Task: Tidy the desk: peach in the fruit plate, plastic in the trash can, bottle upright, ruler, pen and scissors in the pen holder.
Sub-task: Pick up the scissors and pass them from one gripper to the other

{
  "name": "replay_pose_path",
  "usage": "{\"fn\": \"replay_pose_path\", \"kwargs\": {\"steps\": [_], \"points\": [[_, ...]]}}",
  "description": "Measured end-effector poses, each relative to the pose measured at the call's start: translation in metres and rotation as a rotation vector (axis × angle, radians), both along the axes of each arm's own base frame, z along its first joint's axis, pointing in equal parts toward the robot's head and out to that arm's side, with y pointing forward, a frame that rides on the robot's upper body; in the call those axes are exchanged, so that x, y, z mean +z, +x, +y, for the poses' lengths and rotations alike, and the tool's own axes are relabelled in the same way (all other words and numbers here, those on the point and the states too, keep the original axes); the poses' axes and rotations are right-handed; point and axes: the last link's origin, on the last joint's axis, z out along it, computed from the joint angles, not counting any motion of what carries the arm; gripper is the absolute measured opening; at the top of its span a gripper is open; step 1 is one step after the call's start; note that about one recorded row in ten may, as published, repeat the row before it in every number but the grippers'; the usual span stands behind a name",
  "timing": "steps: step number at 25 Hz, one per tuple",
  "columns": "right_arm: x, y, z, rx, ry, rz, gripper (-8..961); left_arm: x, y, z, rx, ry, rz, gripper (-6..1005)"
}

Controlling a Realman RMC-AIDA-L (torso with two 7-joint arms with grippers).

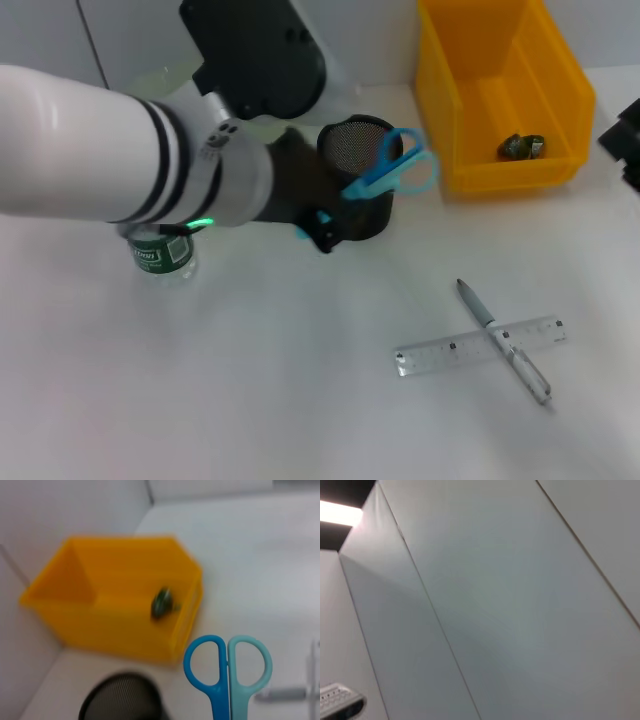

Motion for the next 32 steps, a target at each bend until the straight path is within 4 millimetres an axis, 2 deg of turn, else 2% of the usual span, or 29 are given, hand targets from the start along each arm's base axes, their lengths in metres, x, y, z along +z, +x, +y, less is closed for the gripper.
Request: {"fn": "replay_pose_path", "kwargs": {"steps": [2,7,20,32], "points": [[-0.017,-0.005,-0.007,0.000,0.018,0.033,816,-0.005,0.008,-0.008,-0.054,-0.007,-0.037,224],[-0.036,-0.013,-0.013,-0.014,0.030,0.081,815,-0.014,0.012,-0.014,-0.093,-0.007,-0.073,224],[-0.059,-0.024,-0.011,-0.098,0.054,0.156,814,-0.020,0.011,-0.011,-0.108,0.019,-0.105,224],[-0.077,-0.035,0.007,-0.124,-0.026,0.153,813,-0.025,0.011,-0.010,-0.121,0.020,-0.100,224]]}}
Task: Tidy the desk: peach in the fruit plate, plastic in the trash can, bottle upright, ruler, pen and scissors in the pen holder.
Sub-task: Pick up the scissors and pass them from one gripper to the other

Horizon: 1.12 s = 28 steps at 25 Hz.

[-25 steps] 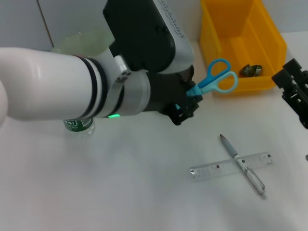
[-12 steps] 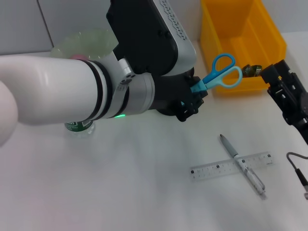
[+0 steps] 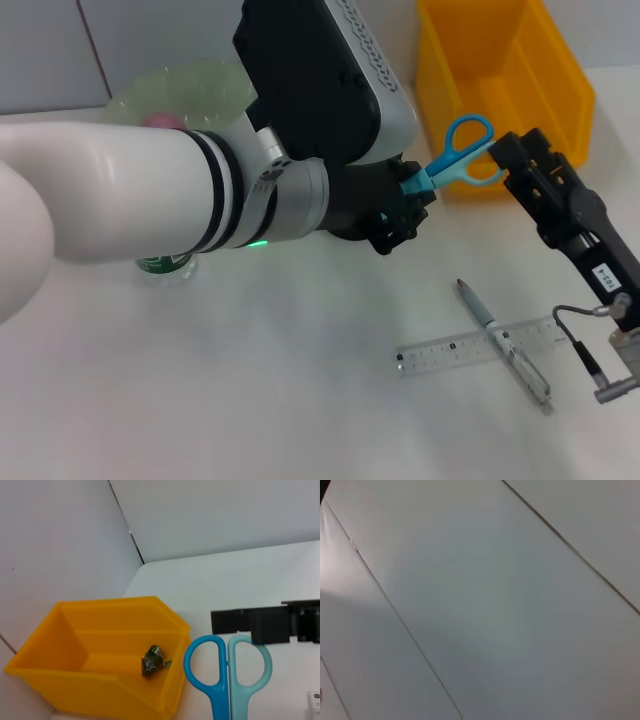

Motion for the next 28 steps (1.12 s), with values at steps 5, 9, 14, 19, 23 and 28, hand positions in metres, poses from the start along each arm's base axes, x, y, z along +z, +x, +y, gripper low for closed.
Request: {"fn": "replay_pose_path", "kwargs": {"steps": [5,9,14,19,23,28], "points": [[-0.005,-0.005,0.002,0.007,-0.008,-0.001,812,0.000,0.000,0.001,-0.001,0.003,0.000,224],[-0.009,-0.007,0.003,0.002,-0.018,-0.007,812,-0.001,-0.001,0.001,0.000,0.003,0.002,224],[-0.012,-0.010,0.005,0.014,-0.042,-0.014,811,-0.001,-0.001,0.002,-0.002,0.004,0.002,223],[-0.013,-0.010,0.008,0.011,-0.058,-0.018,684,-0.001,-0.001,0.001,-0.008,0.003,0.004,223],[-0.014,-0.011,0.009,0.015,-0.061,-0.016,502,-0.001,-0.001,0.001,-0.008,0.002,0.004,225],[-0.014,-0.011,0.009,0.014,-0.061,-0.013,368,-0.001,-0.002,0.001,-0.007,0.002,0.005,224]]}}
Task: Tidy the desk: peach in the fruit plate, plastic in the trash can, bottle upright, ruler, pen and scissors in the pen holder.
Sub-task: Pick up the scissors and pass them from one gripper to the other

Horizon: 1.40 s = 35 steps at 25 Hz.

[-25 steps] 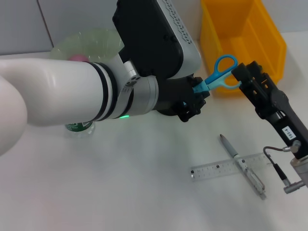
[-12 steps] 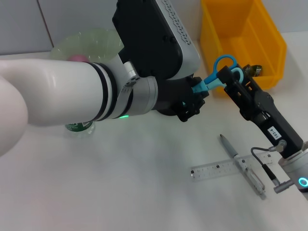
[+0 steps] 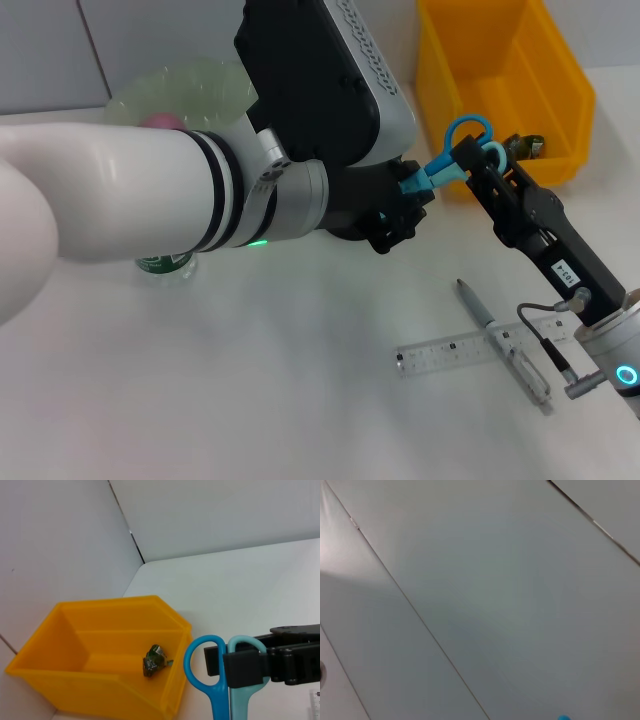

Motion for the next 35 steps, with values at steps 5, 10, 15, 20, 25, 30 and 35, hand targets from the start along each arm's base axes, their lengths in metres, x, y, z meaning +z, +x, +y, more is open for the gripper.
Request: {"fn": "replay_pose_path", "kwargs": {"steps": [5,10,15,20,25,30,35], "points": [[-0.0005,0.0004,0.0004,-0.006,-0.002,0.000,292,-0.0002,-0.0003,-0.0002,0.000,0.000,0.001,224],[-0.0017,-0.0004,0.0035,-0.013,-0.017,0.009,227,-0.0004,-0.0005,-0.0004,0.000,-0.001,0.001,223],[-0.0013,-0.0015,0.0040,-0.013,-0.010,0.019,160,-0.0017,0.0008,-0.0012,-0.008,0.001,-0.003,224],[-0.0010,-0.0023,0.0038,-0.008,-0.011,0.023,102,-0.0043,0.0011,-0.0027,-0.015,0.005,-0.014,241],[-0.0010,-0.0024,0.0039,-0.008,-0.011,0.023,96,-0.0074,0.0002,-0.0043,-0.017,-0.002,-0.009,269],[-0.0003,-0.0018,0.0040,-0.011,-0.008,0.024,89,-0.0062,0.0015,-0.0045,-0.013,-0.001,-0.021,522],[0.0025,0.0012,0.0040,-0.023,0.006,0.024,88,-0.0044,0.0015,-0.0033,-0.007,0.004,-0.027,618]]}}
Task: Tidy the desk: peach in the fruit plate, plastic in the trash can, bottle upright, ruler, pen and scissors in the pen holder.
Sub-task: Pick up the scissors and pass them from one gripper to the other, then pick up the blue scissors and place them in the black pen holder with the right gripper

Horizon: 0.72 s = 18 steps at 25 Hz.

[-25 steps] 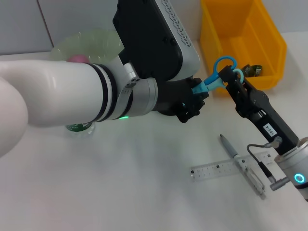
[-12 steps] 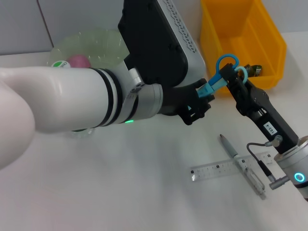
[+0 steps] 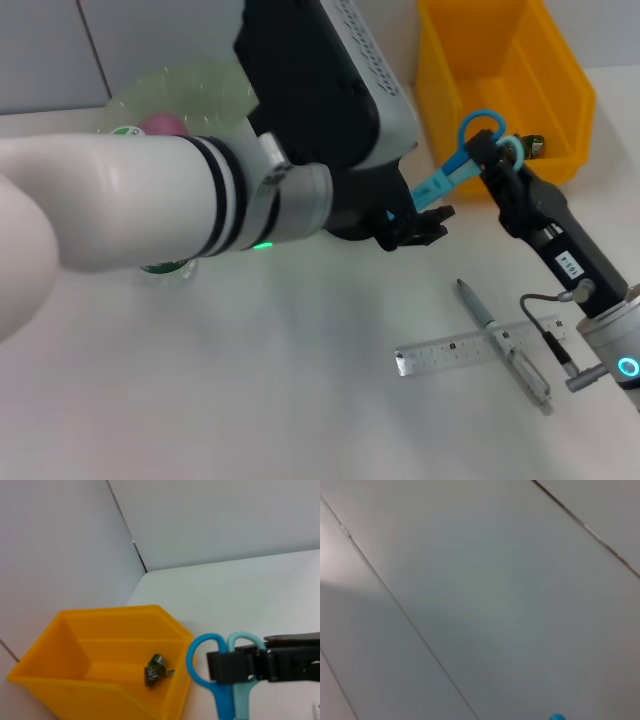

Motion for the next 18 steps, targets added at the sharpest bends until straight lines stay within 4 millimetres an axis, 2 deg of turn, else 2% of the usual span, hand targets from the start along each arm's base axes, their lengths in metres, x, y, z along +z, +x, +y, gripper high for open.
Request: {"fn": "replay_pose_path", "kwargs": {"steps": [6,7,11,13,16,17,18], "points": [[0.011,0.009,0.003,-0.034,0.056,-0.005,88,0.021,-0.002,0.000,0.015,0.042,-0.087,734],[0.013,0.010,0.004,-0.037,0.067,-0.010,88,0.030,-0.003,-0.003,0.000,0.048,-0.124,753],[0.024,0.013,0.014,-0.026,0.106,-0.051,87,0.041,-0.008,-0.009,-0.023,0.022,-0.190,789],[0.029,0.012,0.021,-0.008,0.122,-0.080,87,0.049,-0.019,-0.017,-0.054,-0.030,-0.254,797],[0.034,0.007,0.037,0.021,0.137,-0.131,88,0.050,-0.026,-0.020,-0.068,-0.052,-0.273,793],[0.036,0.002,0.049,0.041,0.139,-0.167,88,0.047,-0.044,-0.027,-0.085,-0.103,-0.294,792],[0.036,0.002,0.049,0.041,0.139,-0.167,88,0.047,-0.044,-0.027,-0.085,-0.103,-0.294,792]]}}
